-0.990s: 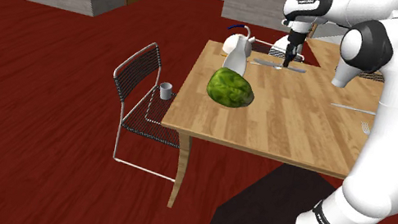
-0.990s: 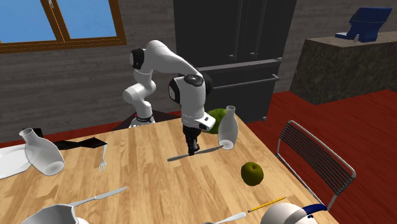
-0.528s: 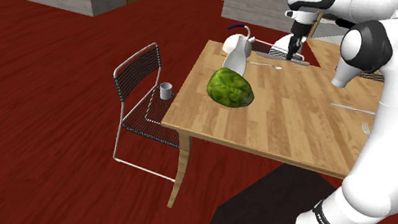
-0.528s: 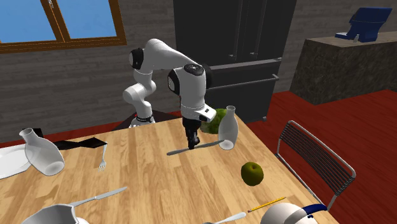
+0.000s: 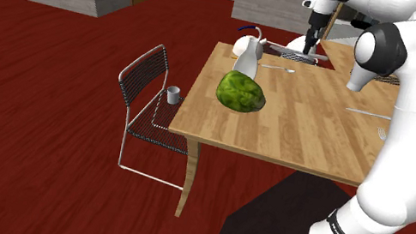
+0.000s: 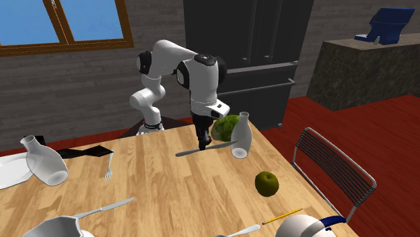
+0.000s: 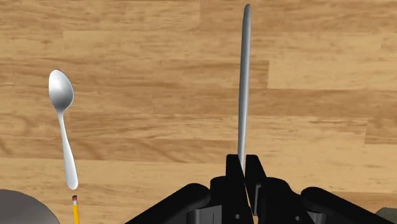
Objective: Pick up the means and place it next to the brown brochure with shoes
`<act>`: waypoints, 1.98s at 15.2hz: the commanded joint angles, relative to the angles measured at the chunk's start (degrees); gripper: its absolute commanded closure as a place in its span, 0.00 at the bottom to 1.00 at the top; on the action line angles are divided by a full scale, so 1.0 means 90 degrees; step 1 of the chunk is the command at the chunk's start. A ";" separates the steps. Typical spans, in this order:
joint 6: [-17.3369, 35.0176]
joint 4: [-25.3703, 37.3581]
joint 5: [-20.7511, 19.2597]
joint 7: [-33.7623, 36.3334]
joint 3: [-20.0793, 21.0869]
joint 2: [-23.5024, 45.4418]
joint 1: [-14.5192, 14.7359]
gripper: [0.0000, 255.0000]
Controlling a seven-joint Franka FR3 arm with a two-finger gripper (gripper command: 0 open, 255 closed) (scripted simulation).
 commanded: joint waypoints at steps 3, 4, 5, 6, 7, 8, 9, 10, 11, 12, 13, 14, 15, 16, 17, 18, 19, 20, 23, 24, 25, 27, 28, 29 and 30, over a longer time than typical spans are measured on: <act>-0.0401 0.0498 0.0044 -0.0014 -0.0001 0.0100 -0.0096 1.00; -0.0511 0.0647 0.0061 -0.0017 0.0001 0.0139 -0.0128 1.00; -0.0624 0.0804 0.0080 -0.0021 0.0003 0.0182 -0.0162 1.00; -0.0740 0.0968 0.0102 -0.0024 0.0005 0.0229 -0.0199 1.00; -0.0861 0.1141 0.0125 -0.0028 0.0009 0.0282 -0.0240 1.00; -0.0986 0.1324 0.0151 -0.0031 0.0014 0.0340 -0.0285 1.00; -0.1116 0.1520 0.0180 -0.0034 0.0019 0.0405 -0.0334 1.00; -0.1252 0.1730 0.0213 -0.0036 0.0026 0.0478 -0.0389 1.00; -0.1396 0.1958 0.0249 -0.0037 0.0035 0.0559 -0.0450 1.00; -0.1550 0.2207 0.0290 -0.0037 0.0046 0.0652 -0.0521 1.00; -0.1717 0.2486 0.0337 -0.0035 0.0061 0.0760 -0.0602 1.00; -0.1902 0.2806 0.0392 -0.0030 0.0080 0.0889 -0.0698 1.00; -0.2116 0.3192 0.0460 -0.0019 0.0108 0.1051 -0.0819 1.00; -0.2295 0.3527 0.0519 -0.0006 0.0136 0.1197 -0.0926 1.00; -0.1948 0.2696 0.0346 -0.0139 0.0040 0.0729 -0.0731 1.00; -0.1716 0.2122 0.0222 -0.0252 -0.0043 0.0391 -0.0614 1.00; -0.1534 0.1663 0.0111 -0.0354 -0.0109 0.0108 -0.0538 1.00; -0.1384 0.1273 0.0009 -0.0450 -0.0166 -0.0140 -0.0488 1.00; -0.1044 0.0356 -0.0263 -0.0722 -0.0306 -0.0762 -0.0435 1.00; -0.0956 0.0108 -0.0344 -0.0811 -0.0349 -0.0940 -0.0438 1.00; -0.0877 -0.0118 -0.0422 -0.0902 -0.0392 -0.1107 -0.0449 1.00; -0.0743 -0.0517 -0.0568 -0.1085 -0.0478 -0.1412 -0.0490 1.00; -0.0685 -0.0693 -0.0636 -0.1180 -0.0522 -0.1550 -0.0519 1.00; -0.0633 -0.0855 -0.0701 -0.1276 -0.0566 -0.1681 -0.0552 1.00; -0.0586 -0.1004 -0.0763 -0.1374 -0.0612 -0.1803 -0.0590 1.00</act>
